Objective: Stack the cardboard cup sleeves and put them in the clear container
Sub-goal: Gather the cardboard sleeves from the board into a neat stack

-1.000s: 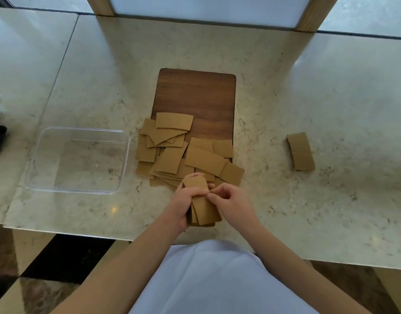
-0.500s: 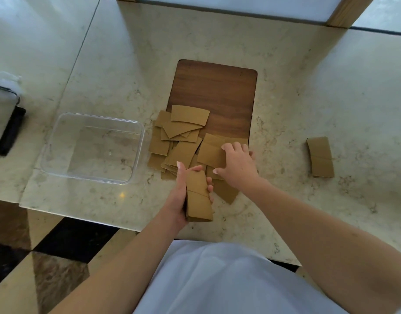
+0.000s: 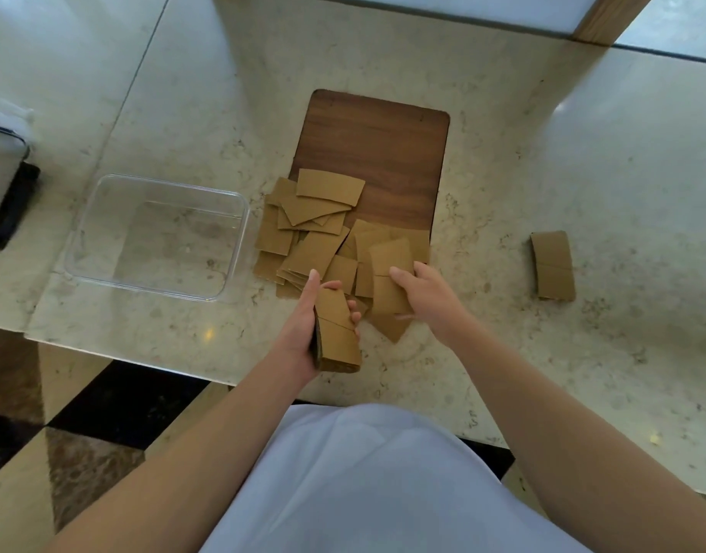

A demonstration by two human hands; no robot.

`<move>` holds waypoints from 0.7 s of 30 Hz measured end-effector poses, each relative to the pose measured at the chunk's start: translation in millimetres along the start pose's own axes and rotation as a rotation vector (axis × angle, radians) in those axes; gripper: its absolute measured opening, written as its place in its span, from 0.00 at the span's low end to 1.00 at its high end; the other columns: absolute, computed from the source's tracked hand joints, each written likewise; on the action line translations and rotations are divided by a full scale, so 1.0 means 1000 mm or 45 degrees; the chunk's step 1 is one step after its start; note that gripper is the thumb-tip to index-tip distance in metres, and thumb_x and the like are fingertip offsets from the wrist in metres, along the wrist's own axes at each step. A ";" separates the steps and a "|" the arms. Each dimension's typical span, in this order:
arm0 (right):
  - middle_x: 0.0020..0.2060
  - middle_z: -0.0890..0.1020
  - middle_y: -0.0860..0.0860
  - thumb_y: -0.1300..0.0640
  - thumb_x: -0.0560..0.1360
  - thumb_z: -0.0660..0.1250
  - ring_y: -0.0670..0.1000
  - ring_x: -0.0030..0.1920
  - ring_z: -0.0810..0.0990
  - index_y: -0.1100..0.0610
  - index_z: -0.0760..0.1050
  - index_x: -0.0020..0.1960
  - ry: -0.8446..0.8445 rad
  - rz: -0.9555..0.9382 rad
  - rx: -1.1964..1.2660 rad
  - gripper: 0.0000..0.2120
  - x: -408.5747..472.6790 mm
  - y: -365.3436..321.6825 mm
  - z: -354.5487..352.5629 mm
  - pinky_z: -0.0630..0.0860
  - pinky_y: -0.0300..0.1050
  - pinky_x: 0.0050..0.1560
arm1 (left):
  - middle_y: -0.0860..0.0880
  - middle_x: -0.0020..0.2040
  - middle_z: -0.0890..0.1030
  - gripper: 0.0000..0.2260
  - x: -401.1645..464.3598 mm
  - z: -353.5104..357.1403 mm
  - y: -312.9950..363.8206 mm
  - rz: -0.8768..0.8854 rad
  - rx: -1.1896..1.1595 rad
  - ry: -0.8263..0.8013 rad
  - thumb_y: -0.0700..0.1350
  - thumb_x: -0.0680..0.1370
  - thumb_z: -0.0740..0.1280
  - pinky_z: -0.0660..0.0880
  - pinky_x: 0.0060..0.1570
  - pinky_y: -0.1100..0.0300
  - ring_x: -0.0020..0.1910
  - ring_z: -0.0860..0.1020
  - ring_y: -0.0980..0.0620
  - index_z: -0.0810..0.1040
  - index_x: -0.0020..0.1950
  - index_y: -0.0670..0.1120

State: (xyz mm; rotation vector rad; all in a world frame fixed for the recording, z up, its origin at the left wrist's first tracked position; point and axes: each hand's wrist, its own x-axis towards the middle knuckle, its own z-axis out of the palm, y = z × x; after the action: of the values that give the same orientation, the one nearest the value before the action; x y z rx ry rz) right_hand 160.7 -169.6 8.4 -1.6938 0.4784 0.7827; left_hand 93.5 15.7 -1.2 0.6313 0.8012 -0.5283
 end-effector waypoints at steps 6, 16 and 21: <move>0.54 0.85 0.55 0.50 0.84 0.64 0.53 0.54 0.83 0.53 0.80 0.54 -0.214 0.033 0.048 0.08 -0.047 0.008 0.022 0.81 0.49 0.56 | 0.38 0.61 0.84 0.30 -0.009 0.002 -0.007 0.069 0.284 -0.063 0.66 0.75 0.69 0.83 0.45 0.46 0.53 0.85 0.39 0.78 0.68 0.46; 0.57 0.81 0.47 0.43 0.76 0.74 0.49 0.58 0.81 0.51 0.76 0.65 0.073 -0.225 -0.480 0.21 -0.026 0.030 0.013 0.79 0.45 0.54 | 0.35 0.54 0.85 0.22 -0.025 -0.016 -0.014 0.074 0.190 0.000 0.35 0.77 0.68 0.83 0.40 0.48 0.43 0.85 0.40 0.75 0.70 0.48; 0.67 0.75 0.55 0.47 0.77 0.73 0.60 0.70 0.69 0.54 0.71 0.73 0.439 -0.138 -0.965 0.28 0.018 0.032 -0.026 0.70 0.58 0.69 | 0.39 0.47 0.81 0.19 -0.029 -0.013 -0.002 0.170 -0.005 -0.075 0.38 0.77 0.71 0.81 0.43 0.49 0.40 0.80 0.43 0.80 0.65 0.53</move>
State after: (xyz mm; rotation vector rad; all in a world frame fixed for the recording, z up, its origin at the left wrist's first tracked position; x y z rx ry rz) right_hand 157.6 -201.3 -23.2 -2.5625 0.3317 0.6264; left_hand 68.6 29.2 13.6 0.6578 0.6996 -0.4215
